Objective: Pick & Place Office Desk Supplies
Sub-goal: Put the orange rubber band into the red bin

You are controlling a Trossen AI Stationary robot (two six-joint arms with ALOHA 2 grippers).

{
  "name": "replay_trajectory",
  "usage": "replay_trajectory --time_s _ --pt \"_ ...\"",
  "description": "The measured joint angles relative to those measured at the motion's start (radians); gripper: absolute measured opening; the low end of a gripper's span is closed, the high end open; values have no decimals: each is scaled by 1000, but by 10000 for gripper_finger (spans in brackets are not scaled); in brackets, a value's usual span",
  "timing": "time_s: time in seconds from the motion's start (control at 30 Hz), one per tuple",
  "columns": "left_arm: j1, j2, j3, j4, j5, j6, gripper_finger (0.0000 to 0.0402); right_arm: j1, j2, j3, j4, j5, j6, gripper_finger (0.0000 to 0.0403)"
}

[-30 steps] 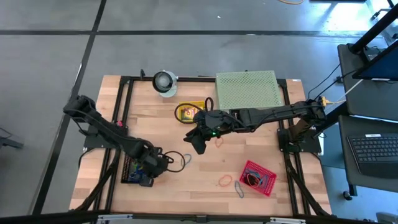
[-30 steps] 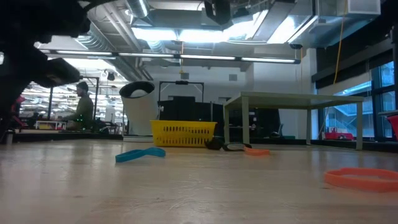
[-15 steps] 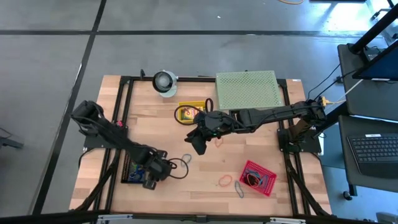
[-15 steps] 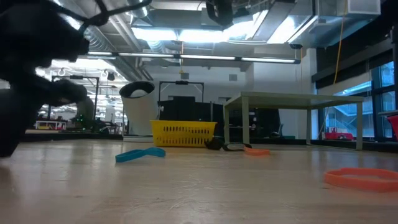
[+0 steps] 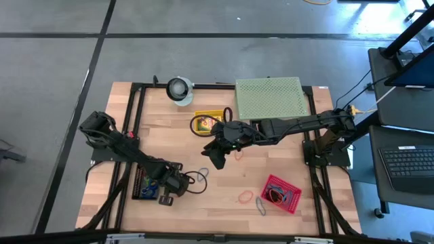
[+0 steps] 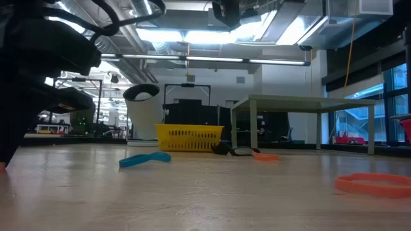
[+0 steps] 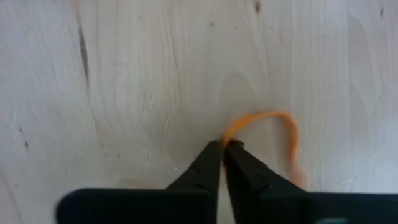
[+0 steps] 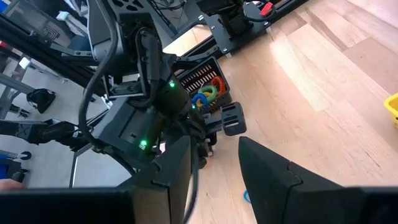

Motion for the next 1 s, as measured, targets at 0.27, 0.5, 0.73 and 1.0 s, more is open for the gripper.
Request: replay_trajectory --time_s 0.27,0.5,0.73,1.0 --pt "32 -33 -2 -15 49 1 2 -2 -32 -1 -7 0 46 136" --pt "66 -171 -9 -100 18 -29 2 11 -119 -1 -42 68 46 136" --pt "124 -389 -6 -162 -114 -105 2 29 -196 -1 -160 231 45 136" --pt "243 -623 -4 -60 -247 -146 2 51 -205 0 -149 237 50 136"
